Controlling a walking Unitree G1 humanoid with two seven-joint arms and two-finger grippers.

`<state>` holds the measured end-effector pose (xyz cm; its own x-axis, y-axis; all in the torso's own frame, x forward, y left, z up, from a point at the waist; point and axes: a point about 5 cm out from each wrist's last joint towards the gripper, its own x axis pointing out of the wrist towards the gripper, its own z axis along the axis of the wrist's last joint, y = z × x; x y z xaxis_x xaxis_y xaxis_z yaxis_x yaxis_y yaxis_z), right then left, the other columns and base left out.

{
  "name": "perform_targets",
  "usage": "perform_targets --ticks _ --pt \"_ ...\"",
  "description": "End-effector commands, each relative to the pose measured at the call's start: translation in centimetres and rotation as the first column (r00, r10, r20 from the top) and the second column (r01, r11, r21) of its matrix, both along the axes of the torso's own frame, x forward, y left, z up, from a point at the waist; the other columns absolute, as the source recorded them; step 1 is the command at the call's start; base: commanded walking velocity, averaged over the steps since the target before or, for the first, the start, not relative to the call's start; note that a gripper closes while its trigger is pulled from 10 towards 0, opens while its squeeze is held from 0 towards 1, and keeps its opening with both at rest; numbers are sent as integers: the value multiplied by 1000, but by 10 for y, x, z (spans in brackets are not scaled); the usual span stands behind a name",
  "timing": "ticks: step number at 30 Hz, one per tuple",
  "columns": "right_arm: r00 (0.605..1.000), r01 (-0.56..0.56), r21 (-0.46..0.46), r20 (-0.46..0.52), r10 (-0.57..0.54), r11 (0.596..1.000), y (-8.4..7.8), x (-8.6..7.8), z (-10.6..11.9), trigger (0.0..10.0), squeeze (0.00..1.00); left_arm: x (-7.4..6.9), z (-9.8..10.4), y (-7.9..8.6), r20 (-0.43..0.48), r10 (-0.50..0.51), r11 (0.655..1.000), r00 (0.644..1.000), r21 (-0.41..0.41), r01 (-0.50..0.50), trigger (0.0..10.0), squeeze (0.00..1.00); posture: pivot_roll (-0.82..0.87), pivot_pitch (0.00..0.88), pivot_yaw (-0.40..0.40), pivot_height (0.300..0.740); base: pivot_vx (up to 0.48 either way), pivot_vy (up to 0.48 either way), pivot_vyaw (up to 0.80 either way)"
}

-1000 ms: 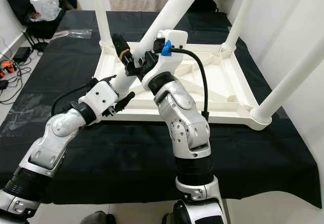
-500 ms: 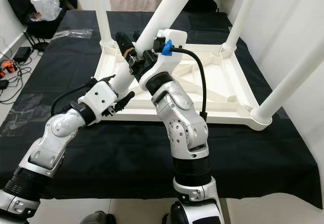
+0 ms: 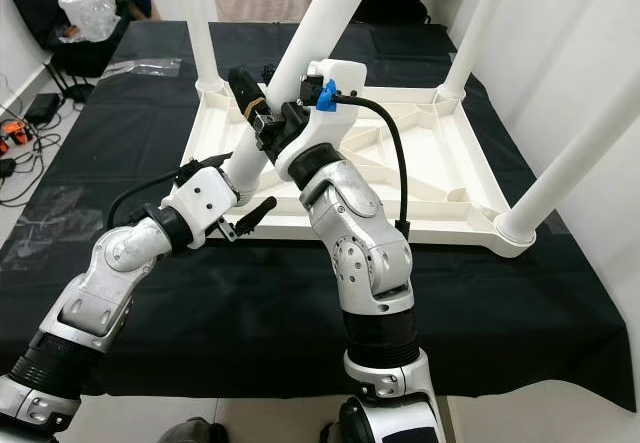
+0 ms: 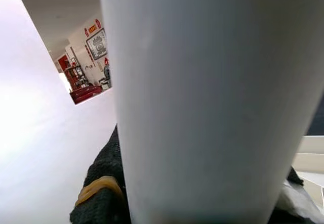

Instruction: Building children table

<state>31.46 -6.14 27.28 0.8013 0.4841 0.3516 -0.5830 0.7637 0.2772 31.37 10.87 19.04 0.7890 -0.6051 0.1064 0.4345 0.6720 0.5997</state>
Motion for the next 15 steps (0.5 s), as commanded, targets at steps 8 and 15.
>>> perform_targets --ticks 8,15 --pt "975 218 11 37 -218 976 -29 20 13 0 0 2 -7 52 -26 243 970 970 -7 -244 10000 0 36 72 -41 740 0 0 0" --pt "947 318 -105 89 -310 942 -40 24 4 10000 0 -20 -3 46 -80 268 945 960 -175 -278 10000 0 45 75 -44 740 0 0 0"
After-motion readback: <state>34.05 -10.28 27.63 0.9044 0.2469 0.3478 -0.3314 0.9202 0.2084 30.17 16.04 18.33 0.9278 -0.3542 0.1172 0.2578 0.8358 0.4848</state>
